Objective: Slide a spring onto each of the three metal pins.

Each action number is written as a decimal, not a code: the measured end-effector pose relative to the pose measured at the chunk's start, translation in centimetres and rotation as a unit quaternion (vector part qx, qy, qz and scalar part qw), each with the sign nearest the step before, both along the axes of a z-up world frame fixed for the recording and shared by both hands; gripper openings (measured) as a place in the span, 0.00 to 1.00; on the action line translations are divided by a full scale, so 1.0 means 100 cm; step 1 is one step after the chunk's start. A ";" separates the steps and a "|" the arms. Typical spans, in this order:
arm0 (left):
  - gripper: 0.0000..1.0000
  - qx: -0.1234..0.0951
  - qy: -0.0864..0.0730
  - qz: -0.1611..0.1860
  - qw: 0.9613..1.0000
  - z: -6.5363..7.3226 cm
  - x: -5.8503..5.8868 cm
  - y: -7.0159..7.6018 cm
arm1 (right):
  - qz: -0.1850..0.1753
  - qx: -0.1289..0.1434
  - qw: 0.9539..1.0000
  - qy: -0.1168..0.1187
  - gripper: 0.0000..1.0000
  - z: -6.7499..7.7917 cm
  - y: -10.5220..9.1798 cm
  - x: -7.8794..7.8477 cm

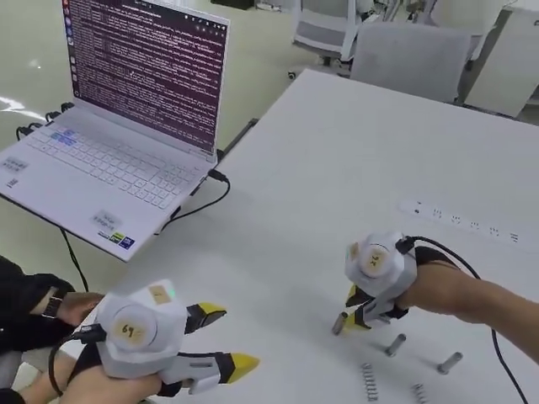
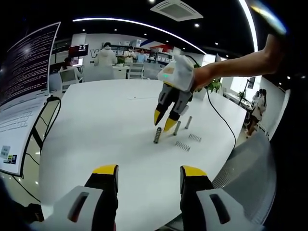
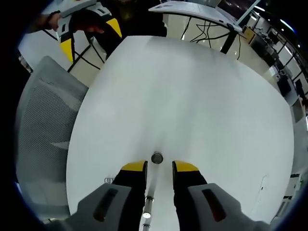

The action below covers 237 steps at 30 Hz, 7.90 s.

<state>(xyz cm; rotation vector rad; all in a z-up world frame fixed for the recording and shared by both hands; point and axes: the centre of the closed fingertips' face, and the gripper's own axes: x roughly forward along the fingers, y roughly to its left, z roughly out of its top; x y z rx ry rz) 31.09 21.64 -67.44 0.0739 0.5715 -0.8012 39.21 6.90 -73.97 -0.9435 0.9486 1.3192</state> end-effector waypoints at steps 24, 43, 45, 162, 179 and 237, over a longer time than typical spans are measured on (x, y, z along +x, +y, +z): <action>0.46 -0.007 -0.010 -0.024 1.000 0.011 0.006 -0.018 | -0.152 0.134 0.979 0.009 0.22 0.049 -0.026 -0.018; 0.46 -0.004 -0.014 -0.051 0.999 0.017 0.012 -0.039 | -0.285 0.223 0.932 0.002 0.35 0.071 -0.068 -0.031; 0.46 -0.004 -0.014 -0.055 0.998 0.016 0.012 -0.041 | -0.301 0.231 0.925 -0.001 0.35 0.073 -0.074 -0.032; 0.34 0.027 0.087 -0.136 0.987 -0.078 0.004 -0.189 | -0.521 0.330 0.787 0.008 0.57 0.056 -0.169 -0.170; 0.27 0.074 0.121 -0.070 0.987 -0.107 0.009 -0.205 | -0.523 0.323 0.789 0.007 0.59 0.056 -0.172 -0.174; 0.02 0.187 0.060 -0.162 0.967 -0.108 0.001 -0.171 | -0.494 0.297 0.817 0.025 0.66 0.048 -0.161 -0.186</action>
